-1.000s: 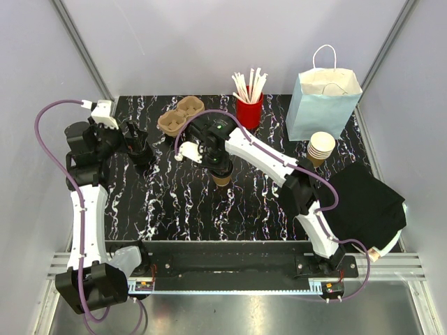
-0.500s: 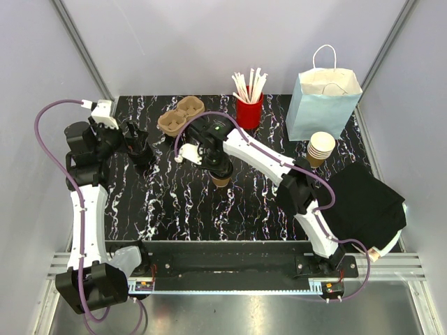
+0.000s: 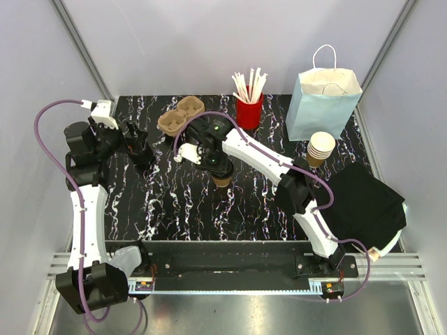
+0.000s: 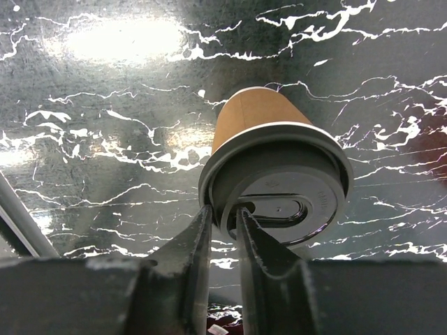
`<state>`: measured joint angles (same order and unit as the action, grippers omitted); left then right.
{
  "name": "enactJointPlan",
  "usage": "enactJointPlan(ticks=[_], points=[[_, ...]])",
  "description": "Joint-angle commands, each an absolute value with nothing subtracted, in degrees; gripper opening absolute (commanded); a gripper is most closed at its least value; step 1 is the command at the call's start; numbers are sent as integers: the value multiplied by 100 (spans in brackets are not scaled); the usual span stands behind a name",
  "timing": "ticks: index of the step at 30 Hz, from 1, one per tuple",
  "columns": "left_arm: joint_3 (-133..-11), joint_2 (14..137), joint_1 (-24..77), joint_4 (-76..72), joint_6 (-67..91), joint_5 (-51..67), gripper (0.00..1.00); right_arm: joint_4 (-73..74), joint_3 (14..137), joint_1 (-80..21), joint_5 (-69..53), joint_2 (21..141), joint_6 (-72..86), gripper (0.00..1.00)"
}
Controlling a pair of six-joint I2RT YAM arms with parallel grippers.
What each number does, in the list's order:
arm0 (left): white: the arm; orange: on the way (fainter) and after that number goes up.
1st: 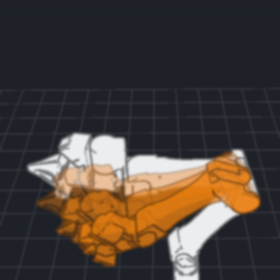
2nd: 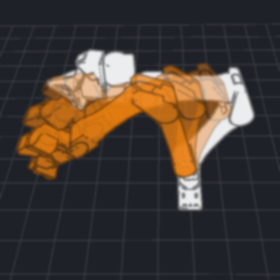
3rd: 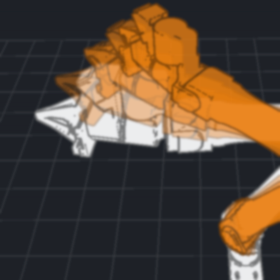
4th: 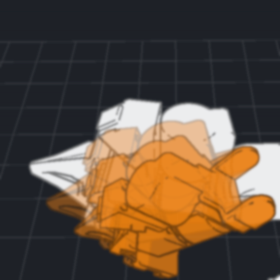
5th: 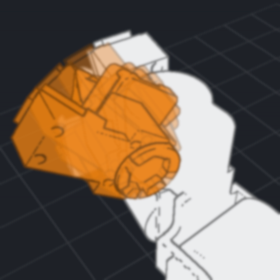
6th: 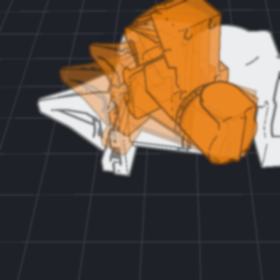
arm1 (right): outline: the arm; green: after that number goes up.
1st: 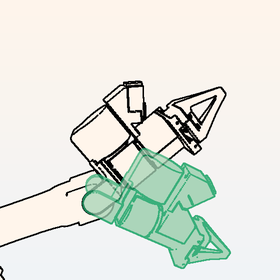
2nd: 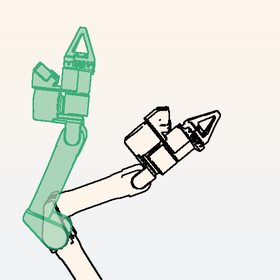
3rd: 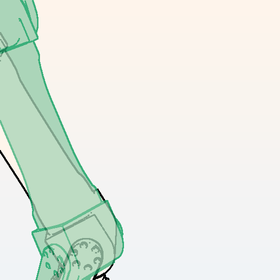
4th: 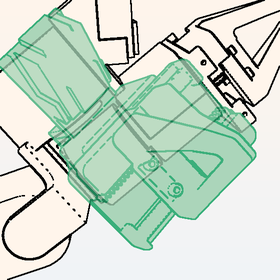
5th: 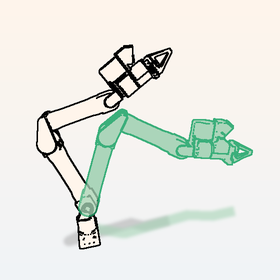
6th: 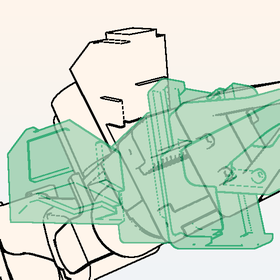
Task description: Pack the takeout coffee
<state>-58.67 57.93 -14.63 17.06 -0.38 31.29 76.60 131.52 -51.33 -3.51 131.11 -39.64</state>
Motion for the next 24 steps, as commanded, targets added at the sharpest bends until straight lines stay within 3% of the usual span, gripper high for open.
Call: enactJointPlan(ticks=[1, 5, 9, 13, 14, 17, 21, 24], points=[[-5845, 5757, -1494, 1424, -17, 3278, 99, 9334, 13456, -5194, -211, 13140, -4052, 28], [-5845, 5766, -1494, 1415, -18, 3278, 99, 9325, 13684, -5194, -176, 13052, -4025, 29], [-5845, 5809, -1494, 1415, -18, 3340, 99, 9343, 13974, -5194, -158, 12763, -3999, 38], [-5845, 5853, -1494, 1415, -18, 3463, 99, 9334, 14036, -5177, -26, 12446, -3947, 55], [-5845, 5854, -1494, 1415, -18, 3524, 99, 9325, 14036, -5159, -35, 12376, -3920, 65], [-5845, 5924, -1486, 1406, 141, 3839, 99, 9308, 13984, -4931, -350, 12130, -3815, 75], [-5871, 6134, -1345, 1389, 115, 4280, 99, 8494, 12967, -4256, -1176, 11306, -3613, 85], [-5906, 6283, -628, 1467, -192, 4175, 99, 7570, 11737, -3878, -1564, 10612, -3446, 92]])
